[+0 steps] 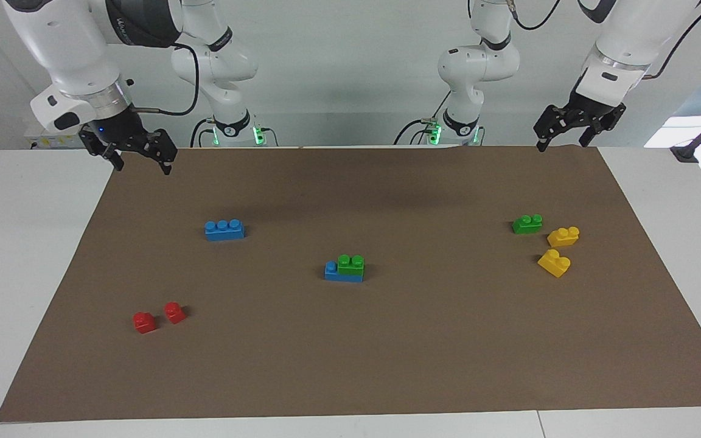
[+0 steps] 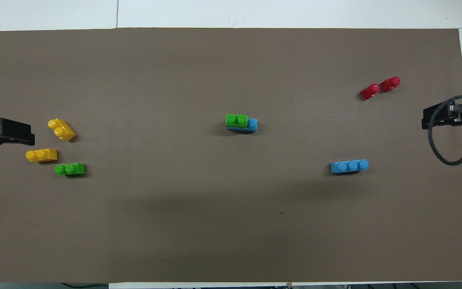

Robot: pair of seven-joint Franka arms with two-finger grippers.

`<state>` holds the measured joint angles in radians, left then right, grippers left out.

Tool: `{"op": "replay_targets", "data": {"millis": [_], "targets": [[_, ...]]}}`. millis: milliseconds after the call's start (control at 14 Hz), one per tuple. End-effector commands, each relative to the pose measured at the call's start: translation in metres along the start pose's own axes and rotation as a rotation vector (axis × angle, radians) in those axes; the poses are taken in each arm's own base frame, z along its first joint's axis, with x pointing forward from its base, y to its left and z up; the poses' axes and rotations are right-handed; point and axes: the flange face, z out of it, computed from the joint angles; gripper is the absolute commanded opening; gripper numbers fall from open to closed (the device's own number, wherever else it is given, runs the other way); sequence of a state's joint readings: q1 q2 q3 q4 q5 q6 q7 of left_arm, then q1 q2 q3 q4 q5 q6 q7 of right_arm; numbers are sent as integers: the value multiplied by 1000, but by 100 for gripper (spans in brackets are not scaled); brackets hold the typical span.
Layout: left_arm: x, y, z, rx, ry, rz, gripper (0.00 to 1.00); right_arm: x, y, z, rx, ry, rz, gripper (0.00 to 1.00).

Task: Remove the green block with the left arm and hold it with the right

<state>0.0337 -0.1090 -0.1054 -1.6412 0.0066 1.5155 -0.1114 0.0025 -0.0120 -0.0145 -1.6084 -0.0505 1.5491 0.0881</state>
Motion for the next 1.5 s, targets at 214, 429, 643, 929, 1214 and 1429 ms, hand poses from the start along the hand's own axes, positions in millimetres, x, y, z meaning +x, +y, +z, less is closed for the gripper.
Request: {"op": "replay_targets", "data": {"millis": [214, 429, 643, 929, 1214, 1429], "targets": [[-8, 3, -6, -28, 0, 3, 100, -4, 3, 0, -2, -8, 12, 100], [-8, 4, -6, -29, 0, 5, 100, -3, 3, 1, -2, -9, 12, 100], [-8, 4, -6, -29, 1, 5, 100, -4, 3, 0, -2, -8, 12, 100], [-8, 4, -6, -32, -1, 5, 100, -4, 3, 0, -2, -8, 12, 100], [-8, 5, -5, -48, -2, -48, 100, -4, 3, 0, -2, -8, 12, 100], [-3, 18, -9, -98, 32, -304, 100, -3, 3, 1, -2, -9, 12, 100]]}}
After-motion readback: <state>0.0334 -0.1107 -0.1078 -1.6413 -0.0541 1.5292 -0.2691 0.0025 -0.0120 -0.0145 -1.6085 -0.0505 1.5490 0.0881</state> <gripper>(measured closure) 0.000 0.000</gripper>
